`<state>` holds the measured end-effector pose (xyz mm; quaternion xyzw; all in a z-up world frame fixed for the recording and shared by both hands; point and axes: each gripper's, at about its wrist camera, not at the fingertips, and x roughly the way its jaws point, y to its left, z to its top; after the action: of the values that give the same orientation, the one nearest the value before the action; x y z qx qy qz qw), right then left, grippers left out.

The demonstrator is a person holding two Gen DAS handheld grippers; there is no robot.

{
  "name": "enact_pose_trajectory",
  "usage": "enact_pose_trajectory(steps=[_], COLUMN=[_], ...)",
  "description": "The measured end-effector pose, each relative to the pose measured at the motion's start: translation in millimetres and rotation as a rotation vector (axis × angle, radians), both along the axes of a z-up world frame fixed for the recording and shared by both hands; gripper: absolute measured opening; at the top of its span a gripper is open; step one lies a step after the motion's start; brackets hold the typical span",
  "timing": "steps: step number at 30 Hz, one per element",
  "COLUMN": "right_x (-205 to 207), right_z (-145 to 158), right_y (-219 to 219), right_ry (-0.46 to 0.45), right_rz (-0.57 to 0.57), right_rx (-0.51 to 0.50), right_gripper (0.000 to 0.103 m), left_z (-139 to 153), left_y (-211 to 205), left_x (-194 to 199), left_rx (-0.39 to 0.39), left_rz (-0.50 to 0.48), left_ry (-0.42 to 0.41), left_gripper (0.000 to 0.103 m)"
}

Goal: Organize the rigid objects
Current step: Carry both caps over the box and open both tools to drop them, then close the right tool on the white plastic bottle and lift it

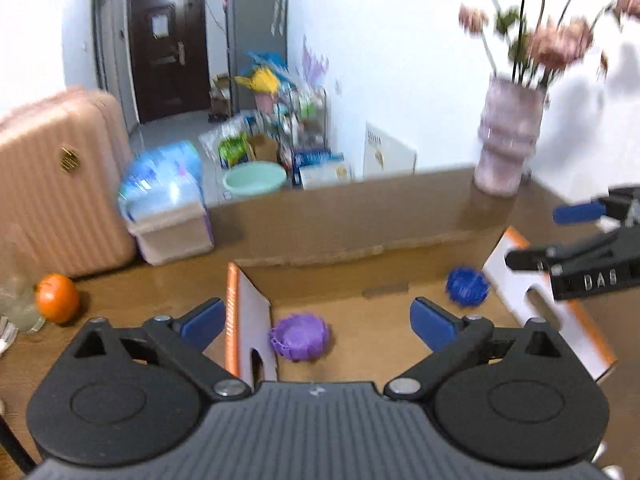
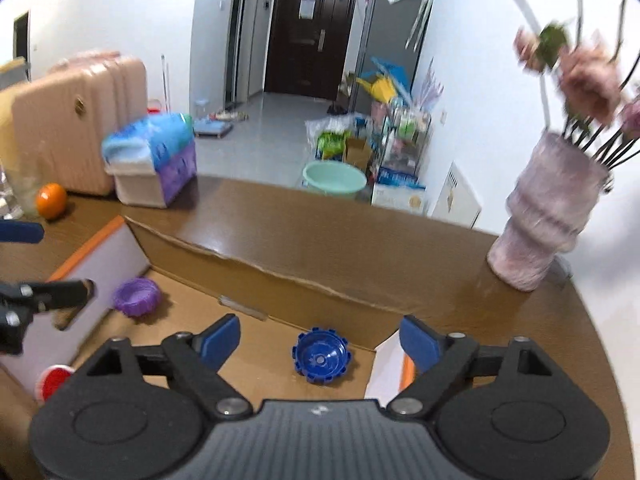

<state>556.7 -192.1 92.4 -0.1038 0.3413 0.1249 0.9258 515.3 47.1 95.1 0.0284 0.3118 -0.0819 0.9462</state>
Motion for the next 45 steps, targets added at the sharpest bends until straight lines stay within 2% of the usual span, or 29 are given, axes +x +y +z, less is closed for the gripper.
enact_pose_trajectory(steps=[5, 9, 12, 15, 18, 25, 30, 35, 39, 42, 45], right_x=[-46.9, -93.8, -133.4, -168.4, -194.6, -245.2, -298.4, -359.7, -398.7, -421.6, -427.4], right_z=[39.3, 56.3, 57.7, 54.6, 50.6, 43.0, 21.2, -18.7, -50.2, -72.4, -81.5], right_y=[-3.8, -10.4, -12.5, -17.1, -21.8, -28.6, -33.9, -36.6, -31.2, -30.8, -31.5], right_ry=[-0.066, -0.167, -0.271, -0.37, -0.414, -0.498, -0.504, -0.481, -0.401, -0.336, -0.297], right_rz=[0.007, 0.008, 0.009, 0.005, -0.004, -0.01, 0.007, 0.038, 0.032, 0.012, 0.013], right_rx=[0.015, 0.073, 0.103, 0.145, 0.186, 0.192, 0.191, 0.196, 0.213, 0.248, 0.252], right_gripper=[0.09, 0.092, 0.093, 0.101, 0.101, 0.101, 0.101, 0.102, 0.102, 0.102, 0.1], left_z=[45.4, 64.9, 63.7, 57.5, 51.1, 42.9, 15.6, -22.8, -46.8, -60.2, -61.1], left_y=[7.4, 18.0, 23.5, 22.6, 20.9, 16.6, 15.5, 10.9, 4.8, 3.8, -2.8], left_x=[-52.3, -99.3, -133.8, -159.5, -182.1, -241.4, -314.0, -379.6, -411.0, -421.2, -415.3], left_rx=[-0.02, -0.087, -0.121, -0.111, -0.111, -0.121, -0.07, -0.049, -0.05, -0.073, -0.054], left_rz=[0.015, 0.029, 0.058, 0.083, 0.104, 0.125, 0.109, 0.037, 0.045, 0.005, -0.011], left_ry=[-0.107, -0.229, -0.315, -0.365, -0.397, -0.508, -0.54, -0.548, -0.448, -0.37, -0.377], left_gripper=[0.103, 0.103, 0.103, 0.103, 0.103, 0.103, 0.103, 0.103, 0.103, 0.103, 0.103])
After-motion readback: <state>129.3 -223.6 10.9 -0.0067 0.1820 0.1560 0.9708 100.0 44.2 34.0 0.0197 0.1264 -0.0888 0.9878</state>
